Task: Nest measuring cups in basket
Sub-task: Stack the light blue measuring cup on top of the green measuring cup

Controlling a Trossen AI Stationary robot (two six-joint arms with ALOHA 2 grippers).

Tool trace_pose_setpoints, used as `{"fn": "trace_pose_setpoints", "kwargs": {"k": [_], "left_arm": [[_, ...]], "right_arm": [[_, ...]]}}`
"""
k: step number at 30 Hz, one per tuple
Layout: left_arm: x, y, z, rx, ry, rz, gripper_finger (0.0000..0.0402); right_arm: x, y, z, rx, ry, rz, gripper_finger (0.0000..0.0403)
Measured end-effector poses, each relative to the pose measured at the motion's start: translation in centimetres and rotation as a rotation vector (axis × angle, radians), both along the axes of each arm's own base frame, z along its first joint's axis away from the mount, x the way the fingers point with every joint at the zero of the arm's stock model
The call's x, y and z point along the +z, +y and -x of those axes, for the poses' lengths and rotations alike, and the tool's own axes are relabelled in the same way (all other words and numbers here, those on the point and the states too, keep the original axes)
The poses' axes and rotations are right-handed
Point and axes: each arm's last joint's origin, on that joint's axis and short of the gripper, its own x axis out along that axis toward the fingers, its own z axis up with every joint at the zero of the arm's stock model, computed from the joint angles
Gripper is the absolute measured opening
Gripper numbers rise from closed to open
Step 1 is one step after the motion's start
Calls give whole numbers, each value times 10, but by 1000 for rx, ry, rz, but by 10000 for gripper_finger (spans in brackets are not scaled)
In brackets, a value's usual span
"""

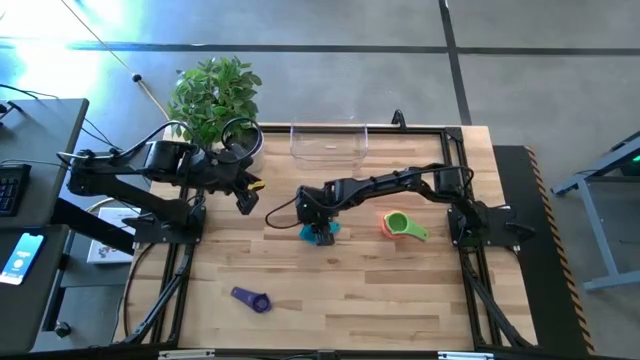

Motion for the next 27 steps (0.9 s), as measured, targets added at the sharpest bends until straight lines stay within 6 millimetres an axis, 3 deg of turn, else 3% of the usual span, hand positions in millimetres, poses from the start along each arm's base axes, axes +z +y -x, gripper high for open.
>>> {"fn": "trace_pose_setpoints", "kwargs": {"k": [4, 9, 17, 21, 27], "left_arm": [[0, 0, 0, 6, -1, 3, 76], [0, 0, 0, 6, 0, 3, 76], [0, 0, 0, 1, 2, -2, 76], [0, 0, 0, -8, 5, -10, 76], [0, 0, 0, -32, 14, -32, 76]], "right_arm": [[0, 1, 1, -11, 12, -6, 94], [-1, 1, 4, -50, 48, -36, 16], [3, 2, 10, -166, 119, -105, 7], [19, 2, 14, -257, 117, -149, 6], [59, 2, 24, -370, 57, -182, 3]]}}
